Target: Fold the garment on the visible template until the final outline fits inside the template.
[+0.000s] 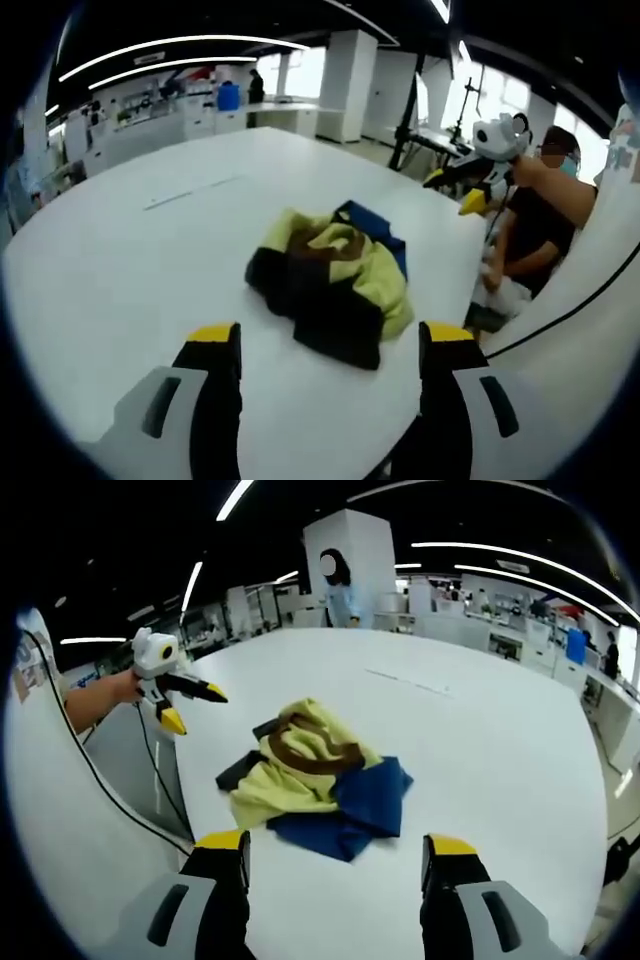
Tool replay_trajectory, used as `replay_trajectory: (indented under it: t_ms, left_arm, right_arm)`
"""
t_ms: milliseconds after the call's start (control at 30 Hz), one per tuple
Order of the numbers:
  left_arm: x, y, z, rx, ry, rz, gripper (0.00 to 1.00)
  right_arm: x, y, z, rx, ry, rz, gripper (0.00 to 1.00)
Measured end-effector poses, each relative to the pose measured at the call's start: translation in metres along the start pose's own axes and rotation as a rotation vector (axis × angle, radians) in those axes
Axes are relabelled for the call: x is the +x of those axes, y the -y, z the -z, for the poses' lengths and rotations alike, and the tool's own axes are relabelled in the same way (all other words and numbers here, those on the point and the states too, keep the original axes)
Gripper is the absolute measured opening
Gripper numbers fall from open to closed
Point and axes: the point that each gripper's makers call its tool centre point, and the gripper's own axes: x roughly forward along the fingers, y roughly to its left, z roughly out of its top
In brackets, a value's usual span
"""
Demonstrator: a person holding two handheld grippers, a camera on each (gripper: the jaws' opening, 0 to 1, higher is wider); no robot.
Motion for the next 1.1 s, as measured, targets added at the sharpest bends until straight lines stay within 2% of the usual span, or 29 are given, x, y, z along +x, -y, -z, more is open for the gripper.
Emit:
replay_trajectory:
  t_ms: [167, 633, 967, 1100]
  left_arm:
    - [0.005, 0.001, -0.007, 0.003, 0.013, 0.020, 0.56]
    - [0.016, -0.005, -0.002, 0.006, -0.010, 0.030, 0.52]
    - [0.023, -0.009, 0.001, 0.021, -0.012, 0.034, 0.41]
    - [0.028, -0.012, 0.006, 0.025, -0.034, 0.032, 0.41]
  right_arm:
    - [0.007, 0.002, 0.004, -0.033, -0.030, -0.009, 0.60]
    - [0.027, -0.001, -0.005, -0.087, -0.026, -0.044, 0.44]
    - [0.036, -0.001, -0.009, -0.119, -0.025, -0.056, 0.34]
    - [0.041, 0.001, -0.006, -0.134, -0.034, -0.058, 0.32]
